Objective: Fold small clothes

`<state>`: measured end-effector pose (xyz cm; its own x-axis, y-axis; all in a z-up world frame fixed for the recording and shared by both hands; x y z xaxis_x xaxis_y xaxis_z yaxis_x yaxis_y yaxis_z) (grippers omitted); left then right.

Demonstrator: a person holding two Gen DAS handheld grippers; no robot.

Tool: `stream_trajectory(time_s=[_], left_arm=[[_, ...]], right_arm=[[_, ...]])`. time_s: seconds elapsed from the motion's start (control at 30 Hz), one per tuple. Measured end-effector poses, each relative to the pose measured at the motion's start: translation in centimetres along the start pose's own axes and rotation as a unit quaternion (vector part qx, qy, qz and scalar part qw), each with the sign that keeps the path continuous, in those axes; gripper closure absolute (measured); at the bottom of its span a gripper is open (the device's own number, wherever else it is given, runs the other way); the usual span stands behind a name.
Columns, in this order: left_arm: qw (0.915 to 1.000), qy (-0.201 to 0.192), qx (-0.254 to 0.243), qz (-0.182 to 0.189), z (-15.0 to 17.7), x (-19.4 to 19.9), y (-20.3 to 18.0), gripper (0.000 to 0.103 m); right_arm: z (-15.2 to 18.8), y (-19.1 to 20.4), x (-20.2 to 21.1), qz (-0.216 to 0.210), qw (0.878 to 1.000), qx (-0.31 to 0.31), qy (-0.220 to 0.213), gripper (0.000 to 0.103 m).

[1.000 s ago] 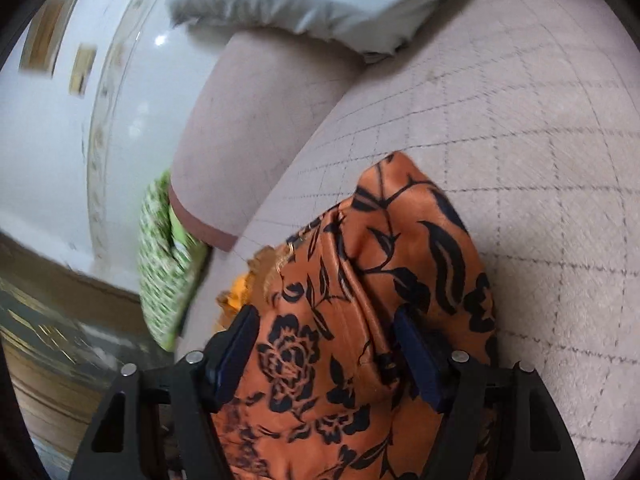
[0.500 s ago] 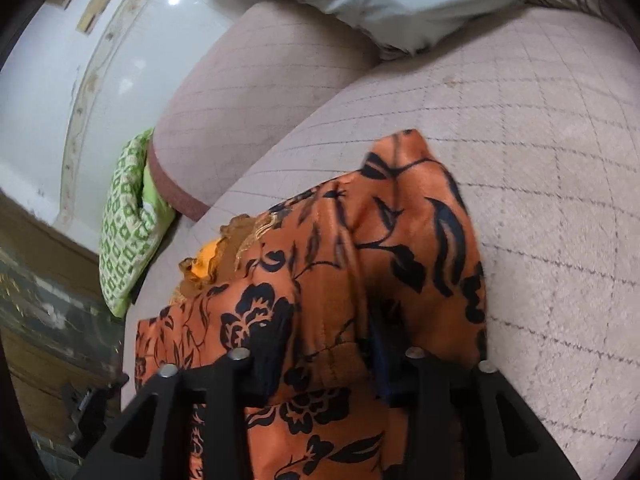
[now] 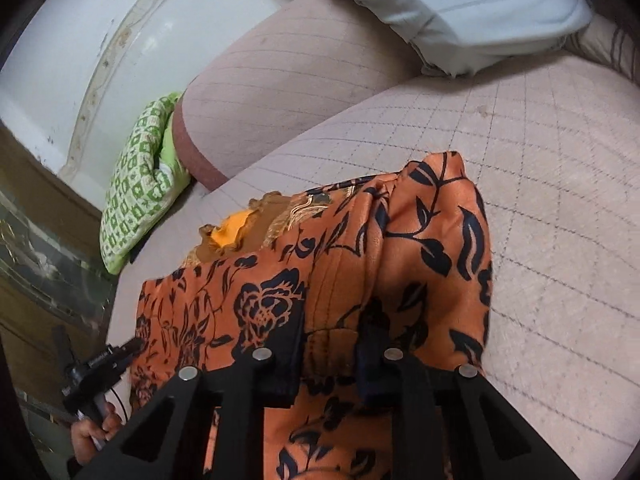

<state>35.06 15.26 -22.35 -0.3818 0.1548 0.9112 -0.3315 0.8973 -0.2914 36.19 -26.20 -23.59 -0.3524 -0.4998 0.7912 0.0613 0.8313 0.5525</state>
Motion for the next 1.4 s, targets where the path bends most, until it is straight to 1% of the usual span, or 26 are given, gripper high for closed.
stream_trajectory(time_s=[0.13, 0.17, 0.23, 0.27, 0.33, 0.37, 0.4, 0.47, 0.53, 0.57, 0.6, 0.63, 0.7, 0.73, 0.77, 0.83, 0.9, 0.97, 1.0, 1.03, 1.07, 1.17, 1.23, 1.27, 1.33, 1.4], left_arm=[[0.9994, 0.016, -0.018, -0.023, 0.2, -0.8, -0.1, 0.066], [0.9991, 0.022, -0.019, -0.03, 0.3, -1.2, 0.1, 0.066], [0.9987, 0.025, -0.028, -0.034, 0.2, -1.5, 0.2, 0.066], [0.9983, 0.025, -0.034, -0.039, 0.2, -1.5, 0.1, 0.066], [0.9972, 0.027, -0.046, -0.052, 0.2, -1.6, 0.2, 0.066], [0.9968, 0.028, -0.05, -0.056, 0.3, -1.6, 0.2, 0.066], [0.9962, 0.031, -0.054, -0.06, 0.3, -1.5, 0.2, 0.066], [0.996, 0.038, -0.054, -0.06, 0.4, -1.2, 0.3, 0.066], [0.9972, 0.036, -0.043, -0.05, 0.7, -0.5, 0.7, 0.067], [0.998, 0.024, -0.039, -0.043, 0.6, 0.3, 0.7, 0.067], [0.9986, 0.004, -0.04, -0.035, 0.5, 1.3, 0.6, 0.067], [0.9985, -0.015, -0.045, -0.027, 0.3, 2.2, 0.1, 0.067], [0.9968, -0.05, -0.062, -0.01, 0.1, 3.9, -1.6, 0.067], [0.9954, -0.062, -0.073, 0.0, 0.1, 4.3, -2.7, 0.065], [0.9941, -0.064, -0.087, 0.007, 0.3, 4.2, -3.7, 0.064], [0.9919, -0.05, -0.117, 0.006, 1.2, 2.9, -5.4, 0.062], [0.9887, -0.025, -0.147, -0.012, 2.3, 0.8, -6.5, 0.062], [0.9849, 0.018, -0.168, -0.037, 3.2, -1.5, -6.8, 0.062], [0.9828, 0.033, -0.175, -0.049, 3.6, -2.2, -6.6, 0.062], [0.9811, 0.031, -0.183, -0.055, 3.7, -2.3, -6.7, 0.062], [0.9775, 0.035, -0.197, -0.065, 3.9, -2.2, -6.8, 0.062], [0.969, 0.05, -0.229, -0.077, 4.6, -2.2, -6.8, 0.062], [0.9627, 0.05, -0.251, -0.088, 5.1, -2.1, -6.9, 0.062], [0.9617, 0.049, -0.254, -0.092, 5.2, -2.0, -6.7, 0.062], [0.9624, 0.043, -0.252, -0.093, 5.2, -1.7, -6.6, 0.062], [0.9668, 0.033, -0.241, -0.078, 4.9, -1.4, -7.0, 0.062]], right_arm=[[1.4, -0.8, 0.6, 0.05, 0.999, 0.008, 0.01, 0.082], [1.5, -1.4, 0.3, 0.072, 0.997, 0.009, 0.014, 0.082], [1.5, -3.3, -0.8, 0.133, 0.991, 0.004, 0.025, 0.084], [1.5, -3.8, -1.1, 0.13, 0.991, -0.003, 0.031, 0.084], [1.3, -4.5, -0.9, 0.095, 0.994, -0.037, 0.031, 0.084], [1.1, -4.7, -0.5, 0.082, 0.995, -0.053, 0.028, 0.084], [0.8, -4.9, 0.2, 0.079, 0.995, -0.063, 0.016, 0.084], [0.2, -4.6, 1.6, 0.089, 0.994, -0.057, -0.017, 0.081], [-0.8, -3.6, 3.5, 0.079, 0.994, -0.043, -0.064, 0.08], [-1.2, -2.7, 4.1, 0.065, 0.994, -0.031, -0.085, 0.08], [-1.6, -1.7, 4.3, 0.049, 0.994, -0.016, -0.093, 0.08], [-1.6, -0.4, 4.0, 0.032, 0.995, 0.002, -0.092, 0.08], [-1.2, 1.9, 2.4, 0.006, 0.997, 0.033, -0.071, 0.08], [-0.7, 3.0, 1.2, -0.005, 0.997, 0.05, -0.053, 0.08], [-0.2, 4.2, 0.0, -0.011, 0.997, 0.068, -0.036, 0.08], [0.9, 5.9, -2.2, -0.008, 0.995, 0.099, -0.011, 0.08], [2.1, 6.8, -4.3, -0.008, 0.993, 0.117, 0.026, 0.08], [3.8, 7.1, -6.4, -0.01, 0.989, 0.126, 0.077, 0.079], [4.4, 7.1, -6.8, -0.002, 0.987, 0.136, 0.082, 0.079], [4.7, 7.3, -6.8, 0.008, 0.985, 0.15, 0.081, 0.079], [4.9, 7.4, -6.9, 0.014, 0.983, 0.154, 0.095, 0.079], [5.5, 7.0, -6.9, -0.003, 0.982, 0.135, 0.131, 0.079], [5.1, 6.9, -6.7, -0.018, 0.982, 0.126, 0.142, 0.079], [4.8, 6.8, -6.6, -0.027, 0.982, 0.119, 0.146, 0.08], [3.9, 7.0, -6.2, -0.051, 0.984, 0.096, 0.14, 0.079], [2.8, 7.4, -5.5, -0.073, 0.987, 0.091, 0.11, 0.079]])
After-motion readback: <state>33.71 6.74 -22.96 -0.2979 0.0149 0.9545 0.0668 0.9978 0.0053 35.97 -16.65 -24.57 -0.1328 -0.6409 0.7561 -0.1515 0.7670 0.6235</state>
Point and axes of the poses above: each gripper's, at about its wrist camera, not at the fingertips, and x roughly against the way its jaws point, y to its left, z to its underside, the point moved 9 cm from there along -x, roughly the way its jaws point, and after that the axes turned 14 degrees about y, right-handed, at the moved point
